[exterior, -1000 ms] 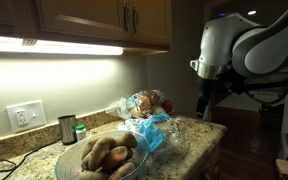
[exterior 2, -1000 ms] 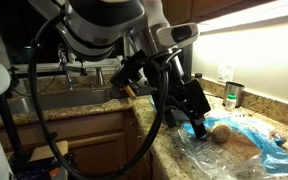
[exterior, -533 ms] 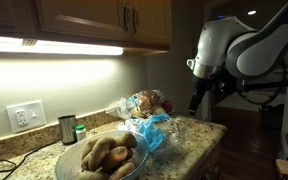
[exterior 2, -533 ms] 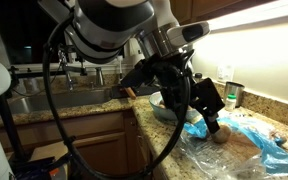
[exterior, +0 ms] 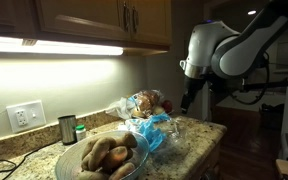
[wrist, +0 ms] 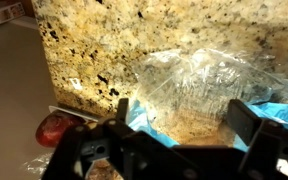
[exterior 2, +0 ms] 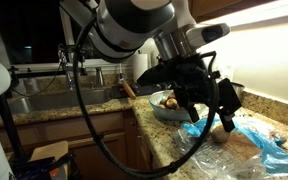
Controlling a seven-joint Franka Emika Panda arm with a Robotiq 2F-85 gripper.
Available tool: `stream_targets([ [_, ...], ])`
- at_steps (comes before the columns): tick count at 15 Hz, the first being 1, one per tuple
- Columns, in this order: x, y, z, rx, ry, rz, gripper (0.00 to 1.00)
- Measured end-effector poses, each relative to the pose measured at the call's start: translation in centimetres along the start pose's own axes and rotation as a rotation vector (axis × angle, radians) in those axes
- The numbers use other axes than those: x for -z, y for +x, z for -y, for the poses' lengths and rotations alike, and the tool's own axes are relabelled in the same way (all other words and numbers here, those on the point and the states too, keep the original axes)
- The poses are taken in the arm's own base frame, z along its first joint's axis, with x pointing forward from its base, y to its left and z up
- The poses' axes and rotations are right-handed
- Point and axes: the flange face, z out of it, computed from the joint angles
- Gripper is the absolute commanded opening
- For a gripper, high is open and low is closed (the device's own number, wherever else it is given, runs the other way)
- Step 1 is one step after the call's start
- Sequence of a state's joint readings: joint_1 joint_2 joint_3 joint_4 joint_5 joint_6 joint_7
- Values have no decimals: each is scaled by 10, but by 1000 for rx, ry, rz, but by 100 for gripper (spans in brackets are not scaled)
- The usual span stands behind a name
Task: Remove a potatoe from the bag and put it in the bowl
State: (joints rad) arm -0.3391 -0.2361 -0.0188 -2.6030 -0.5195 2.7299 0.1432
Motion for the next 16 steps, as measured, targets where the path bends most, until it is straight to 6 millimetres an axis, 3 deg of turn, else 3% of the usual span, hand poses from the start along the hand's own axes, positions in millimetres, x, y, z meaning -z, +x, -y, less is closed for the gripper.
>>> stream_targets([
  [10, -30, 38, -3, -49, 42, 23, 100],
  [16, -33, 41, -3, -51, 45, 25, 100],
])
